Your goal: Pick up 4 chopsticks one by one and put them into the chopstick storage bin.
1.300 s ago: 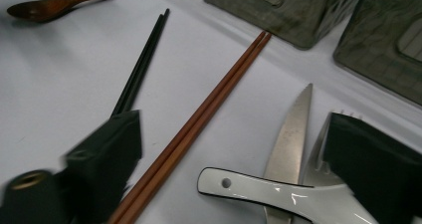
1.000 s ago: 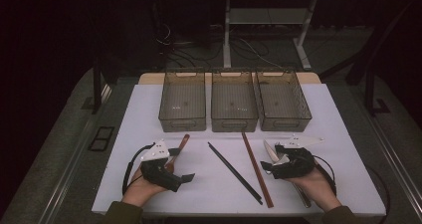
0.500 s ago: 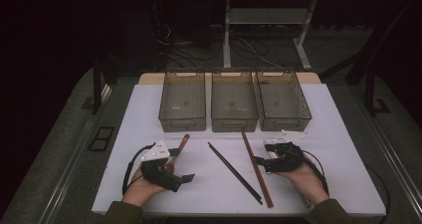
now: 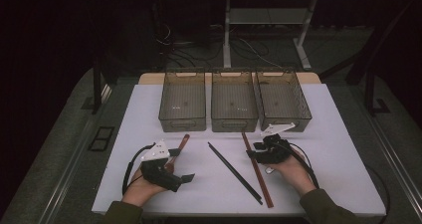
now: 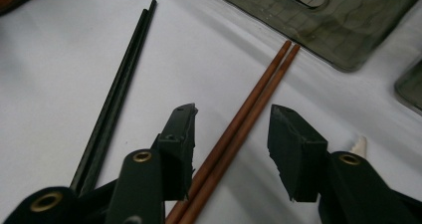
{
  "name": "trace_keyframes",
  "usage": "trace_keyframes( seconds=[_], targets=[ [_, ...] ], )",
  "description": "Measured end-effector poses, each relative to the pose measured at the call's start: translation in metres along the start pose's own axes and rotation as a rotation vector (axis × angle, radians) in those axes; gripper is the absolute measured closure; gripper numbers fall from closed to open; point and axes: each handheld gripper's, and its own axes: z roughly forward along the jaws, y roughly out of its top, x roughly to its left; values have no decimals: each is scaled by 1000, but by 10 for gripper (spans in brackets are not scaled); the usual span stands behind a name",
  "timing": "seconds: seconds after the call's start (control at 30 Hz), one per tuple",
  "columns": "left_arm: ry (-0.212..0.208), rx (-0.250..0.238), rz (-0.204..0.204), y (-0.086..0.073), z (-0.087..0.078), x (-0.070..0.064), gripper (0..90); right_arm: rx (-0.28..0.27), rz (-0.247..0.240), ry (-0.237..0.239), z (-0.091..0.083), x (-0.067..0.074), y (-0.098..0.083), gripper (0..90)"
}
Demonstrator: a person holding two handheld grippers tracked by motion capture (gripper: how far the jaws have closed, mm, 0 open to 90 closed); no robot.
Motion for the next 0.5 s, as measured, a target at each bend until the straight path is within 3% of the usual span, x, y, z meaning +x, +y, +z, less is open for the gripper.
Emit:
trace_keyframes(
  seconds=[0.5],
  targets=[
    [-2, 2, 6, 0, 0, 0, 4, 44, -29, -43, 17, 0, 6, 675]
  ],
)
